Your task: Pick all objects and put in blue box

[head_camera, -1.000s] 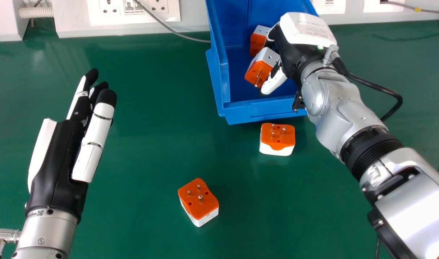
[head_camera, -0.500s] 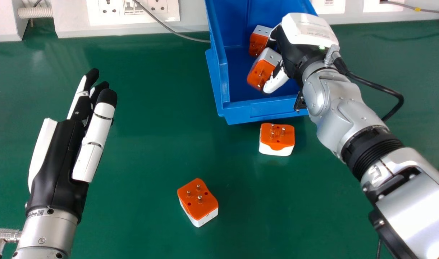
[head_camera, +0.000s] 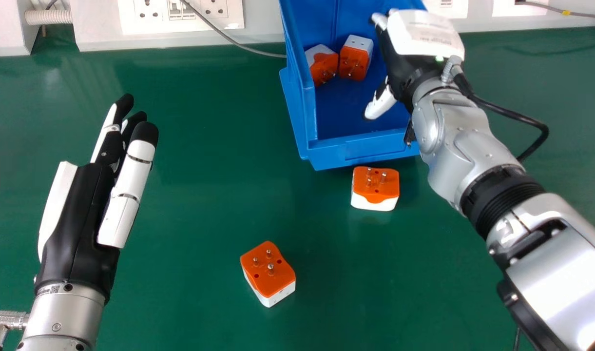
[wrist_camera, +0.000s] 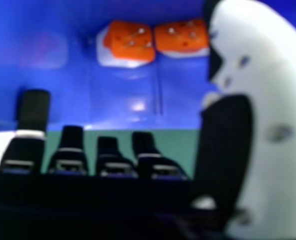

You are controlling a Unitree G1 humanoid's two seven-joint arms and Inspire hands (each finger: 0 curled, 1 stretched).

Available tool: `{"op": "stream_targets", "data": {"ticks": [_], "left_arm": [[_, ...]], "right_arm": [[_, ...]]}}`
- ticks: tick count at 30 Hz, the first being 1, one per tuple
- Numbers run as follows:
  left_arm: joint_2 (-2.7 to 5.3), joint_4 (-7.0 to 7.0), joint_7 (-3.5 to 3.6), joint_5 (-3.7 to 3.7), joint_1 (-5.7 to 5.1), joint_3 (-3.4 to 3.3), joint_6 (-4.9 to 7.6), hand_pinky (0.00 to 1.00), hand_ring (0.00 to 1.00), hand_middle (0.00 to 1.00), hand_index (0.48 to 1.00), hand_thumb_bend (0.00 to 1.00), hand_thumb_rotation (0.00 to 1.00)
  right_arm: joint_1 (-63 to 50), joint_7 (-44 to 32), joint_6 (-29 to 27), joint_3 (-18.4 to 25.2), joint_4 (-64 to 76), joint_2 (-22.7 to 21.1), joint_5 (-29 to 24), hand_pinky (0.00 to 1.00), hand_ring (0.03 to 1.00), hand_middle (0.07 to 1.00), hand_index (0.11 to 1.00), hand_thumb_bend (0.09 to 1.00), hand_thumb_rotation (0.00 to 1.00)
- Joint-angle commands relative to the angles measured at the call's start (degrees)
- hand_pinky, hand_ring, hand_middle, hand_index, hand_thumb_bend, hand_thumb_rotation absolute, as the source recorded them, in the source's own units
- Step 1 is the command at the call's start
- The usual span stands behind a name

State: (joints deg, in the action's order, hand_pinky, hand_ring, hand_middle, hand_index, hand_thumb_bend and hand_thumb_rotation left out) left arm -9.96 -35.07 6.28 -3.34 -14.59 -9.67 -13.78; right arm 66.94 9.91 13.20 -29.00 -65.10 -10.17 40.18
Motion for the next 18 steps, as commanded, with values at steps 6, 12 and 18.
{"op": "stream_targets", "data": {"ticks": [6, 12, 18], "left_arm": [[0.03, -1.32, -0.6, -0.55, -0.16, 0.29, 1.55, 0.9, 0.96, 0.96, 0.976, 0.5, 1.0], [0.07, -1.52, -0.8, -0.96, -0.26, 0.49, 1.44, 0.89, 0.95, 0.95, 0.973, 0.5, 1.0], [0.0, -1.17, -0.98, -1.5, -0.07, 0.7, 1.39, 0.88, 0.95, 0.95, 0.972, 0.5, 1.0]], "right_arm": [[2.75, 1.24, -0.39, 0.39, 1.14, -0.37, 0.1, 0.8, 0.967, 0.999, 0.945, 0.479, 0.0], [2.33, 1.86, -1.07, 0.51, 1.09, -0.58, 0.04, 0.8, 0.961, 0.999, 0.937, 0.468, 0.0], [2.07, 2.06, -1.04, 0.95, 1.86, -0.6, -0.27, 0.8, 0.956, 0.998, 0.932, 0.47, 0.0]]}}
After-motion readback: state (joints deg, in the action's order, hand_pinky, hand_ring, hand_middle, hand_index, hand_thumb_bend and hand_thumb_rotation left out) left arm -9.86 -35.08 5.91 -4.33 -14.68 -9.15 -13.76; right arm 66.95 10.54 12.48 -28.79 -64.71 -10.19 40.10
